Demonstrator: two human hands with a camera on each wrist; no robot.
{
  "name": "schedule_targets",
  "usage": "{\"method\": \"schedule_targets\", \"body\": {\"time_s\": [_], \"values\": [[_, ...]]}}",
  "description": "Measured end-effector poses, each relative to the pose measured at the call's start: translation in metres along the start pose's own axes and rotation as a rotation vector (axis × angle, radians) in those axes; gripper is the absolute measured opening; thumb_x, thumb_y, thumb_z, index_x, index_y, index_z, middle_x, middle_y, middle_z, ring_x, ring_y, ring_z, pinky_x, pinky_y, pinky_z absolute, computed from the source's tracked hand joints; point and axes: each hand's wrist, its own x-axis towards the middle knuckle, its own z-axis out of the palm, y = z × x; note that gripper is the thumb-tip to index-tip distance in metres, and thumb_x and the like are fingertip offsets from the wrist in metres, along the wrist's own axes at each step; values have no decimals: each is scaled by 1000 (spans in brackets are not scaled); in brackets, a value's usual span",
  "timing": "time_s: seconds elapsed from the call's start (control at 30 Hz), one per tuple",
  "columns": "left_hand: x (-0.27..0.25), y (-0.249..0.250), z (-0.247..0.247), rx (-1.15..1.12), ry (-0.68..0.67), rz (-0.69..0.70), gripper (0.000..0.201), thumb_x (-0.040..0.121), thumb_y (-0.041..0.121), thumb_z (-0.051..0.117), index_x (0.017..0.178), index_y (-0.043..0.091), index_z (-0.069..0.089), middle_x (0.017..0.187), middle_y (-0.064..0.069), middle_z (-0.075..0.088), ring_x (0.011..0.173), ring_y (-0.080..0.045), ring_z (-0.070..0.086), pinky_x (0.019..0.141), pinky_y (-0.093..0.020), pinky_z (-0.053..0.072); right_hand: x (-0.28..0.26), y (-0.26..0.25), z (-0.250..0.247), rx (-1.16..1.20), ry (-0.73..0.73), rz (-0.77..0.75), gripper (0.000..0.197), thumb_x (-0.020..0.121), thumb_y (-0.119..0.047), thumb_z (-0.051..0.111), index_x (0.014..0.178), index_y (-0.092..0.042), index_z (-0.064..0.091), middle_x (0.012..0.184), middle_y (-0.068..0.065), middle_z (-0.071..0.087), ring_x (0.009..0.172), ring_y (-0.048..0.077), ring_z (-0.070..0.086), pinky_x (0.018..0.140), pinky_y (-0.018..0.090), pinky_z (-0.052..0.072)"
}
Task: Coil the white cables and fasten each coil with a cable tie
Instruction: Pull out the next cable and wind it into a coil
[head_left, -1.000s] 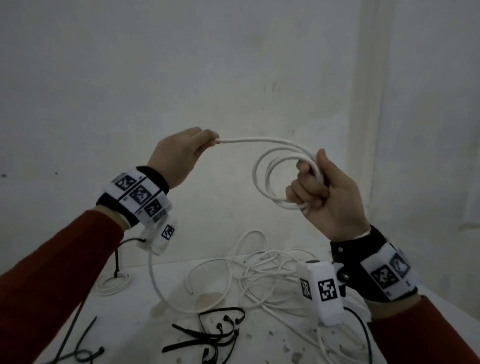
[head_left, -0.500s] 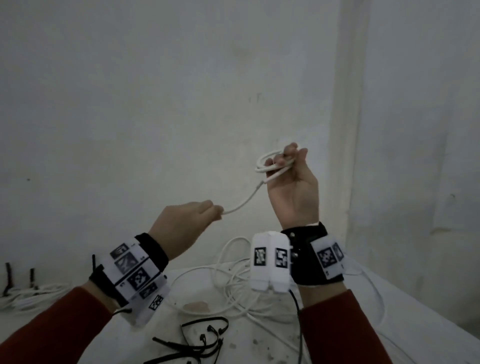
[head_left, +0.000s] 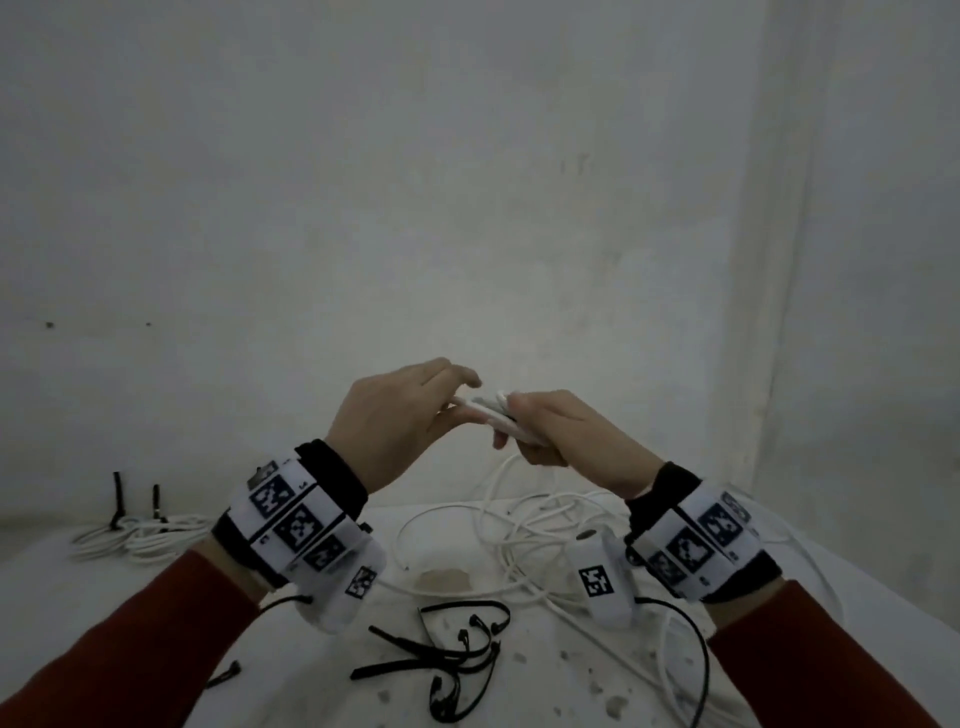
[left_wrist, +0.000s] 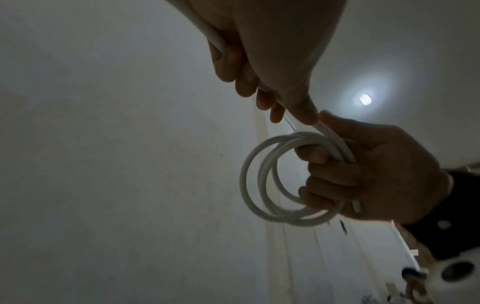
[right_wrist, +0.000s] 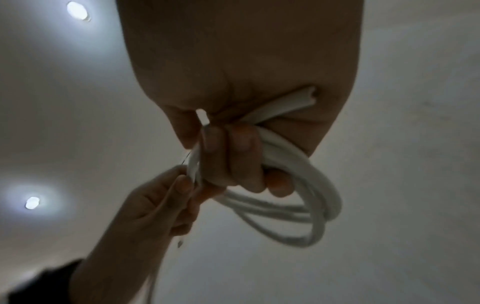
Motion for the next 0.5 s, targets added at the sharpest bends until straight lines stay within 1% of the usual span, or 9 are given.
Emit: {"method": "schedule_targets", "body": {"time_s": [0.03, 0.1, 0.17, 0.23, 0.3, 0.33, 0.4, 0.43, 0.5], "values": [[0, 2, 2, -76, 19, -57, 52, 92, 58, 34, 101, 18, 66, 82, 11, 58, 67, -2, 56, 49, -23, 45, -1, -2, 0, 80, -28, 17, 60, 102, -45, 29, 77, -2, 63, 49, -8, 36, 44, 10, 29, 48, 21, 24], [2, 8, 8, -266, 33, -171, 60, 90, 65, 31, 103, 19, 67, 83, 15, 49, 70, 2, 48, 59, -22, 43, -2, -6, 1, 291, -62, 47, 69, 96, -58, 21, 66, -10, 62, 41, -7, 31, 38, 9, 22, 46, 26, 15], [5, 18, 12, -448, 44, -234, 63, 88, 68, 32, 97, 17, 68, 83, 11, 52, 71, -2, 50, 64, -23, 42, -4, -10, 2, 490, -41, 77, 73, 93, -62, 18, 57, -14, 59, 35, -9, 29, 33, 7, 20, 50, 32, 10], [5, 28, 15, -562, 52, -263, 53, 82, 67, 47, 88, 17, 65, 79, 6, 56, 71, -7, 52, 65, -18, 40, -5, -13, 5, 614, 43, 106, 71, 89, -62, 20, 51, -13, 56, 33, -7, 27, 30, 7, 18, 46, 29, 12], [3, 36, 17, -640, 20, -343, 33, 76, 49, 70, 81, 17, 61, 74, 9, 59, 67, -5, 54, 62, -14, 39, -8, -13, 8, 669, 132, 105, 67, 83, -65, 28, 49, -13, 53, 33, -7, 25, 29, 8, 17, 41, 25, 12], [2, 38, 18, -668, -1, -393, 23, 77, 35, 75, 80, 17, 61, 71, 11, 60, 66, -4, 55, 62, -13, 39, -9, -13, 11, 662, 174, 92, 64, 81, -67, 35, 49, -14, 52, 33, -7, 25, 29, 8, 17, 41, 25, 13], [1, 37, 19, -767, -48, -487, 11, 81, 15, 72, 79, 18, 63, 70, 10, 63, 66, -5, 59, 63, -16, 43, -13, -10, 17, 614, 258, 24, 56, 77, -64, 54, 50, -15, 51, 36, -7, 25, 30, 8, 19, 41, 23, 18], [1, 37, 18, -829, -77, -520, 13, 82, 10, 71, 78, 18, 63, 71, 9, 65, 67, -6, 61, 64, -17, 45, -14, -7, 21, 578, 304, -20, 50, 78, -58, 64, 52, -17, 54, 39, -6, 28, 31, 8, 22, 41, 22, 23], [0, 35, 15, -908, -129, -550, 11, 82, 9, 71, 78, 17, 63, 69, 5, 65, 67, -8, 61, 65, -19, 47, -16, 0, 28, 492, 397, -69, 39, 75, -51, 72, 60, -16, 65, 46, 3, 37, 36, 9, 32, 41, 22, 33]]}}
